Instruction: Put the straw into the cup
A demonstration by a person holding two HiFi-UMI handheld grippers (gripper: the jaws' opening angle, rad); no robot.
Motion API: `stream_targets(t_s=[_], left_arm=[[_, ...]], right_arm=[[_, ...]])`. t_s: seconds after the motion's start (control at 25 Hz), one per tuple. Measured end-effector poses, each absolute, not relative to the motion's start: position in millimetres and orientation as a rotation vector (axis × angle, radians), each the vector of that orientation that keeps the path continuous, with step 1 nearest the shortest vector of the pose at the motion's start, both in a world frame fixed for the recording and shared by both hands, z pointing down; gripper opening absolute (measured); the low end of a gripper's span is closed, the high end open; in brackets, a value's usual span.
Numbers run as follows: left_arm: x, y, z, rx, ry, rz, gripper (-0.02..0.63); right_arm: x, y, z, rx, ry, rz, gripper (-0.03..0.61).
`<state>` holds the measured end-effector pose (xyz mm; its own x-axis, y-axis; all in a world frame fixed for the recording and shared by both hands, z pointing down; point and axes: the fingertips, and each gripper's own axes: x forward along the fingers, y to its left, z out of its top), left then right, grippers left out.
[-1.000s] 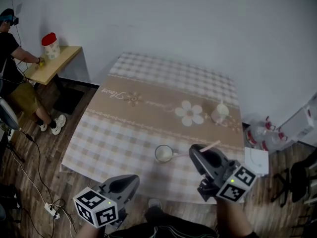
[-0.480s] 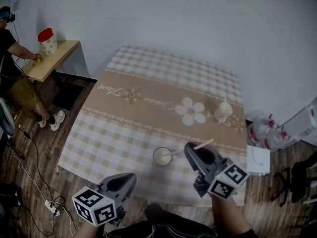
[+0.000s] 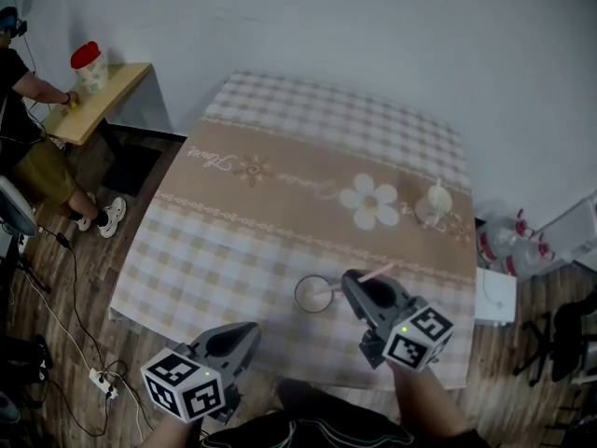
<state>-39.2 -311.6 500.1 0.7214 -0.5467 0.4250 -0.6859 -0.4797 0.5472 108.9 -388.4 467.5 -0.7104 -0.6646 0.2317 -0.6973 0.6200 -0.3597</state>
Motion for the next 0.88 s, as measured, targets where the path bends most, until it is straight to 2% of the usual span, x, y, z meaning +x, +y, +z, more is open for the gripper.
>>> stream_targets(t_s=[0.88], left_arm=[[-40,-316,517,2.178,-0.921,0.29,-0.005]], right_arm=[[109,-392,501,1.154,-2.732,0.781,0.038]])
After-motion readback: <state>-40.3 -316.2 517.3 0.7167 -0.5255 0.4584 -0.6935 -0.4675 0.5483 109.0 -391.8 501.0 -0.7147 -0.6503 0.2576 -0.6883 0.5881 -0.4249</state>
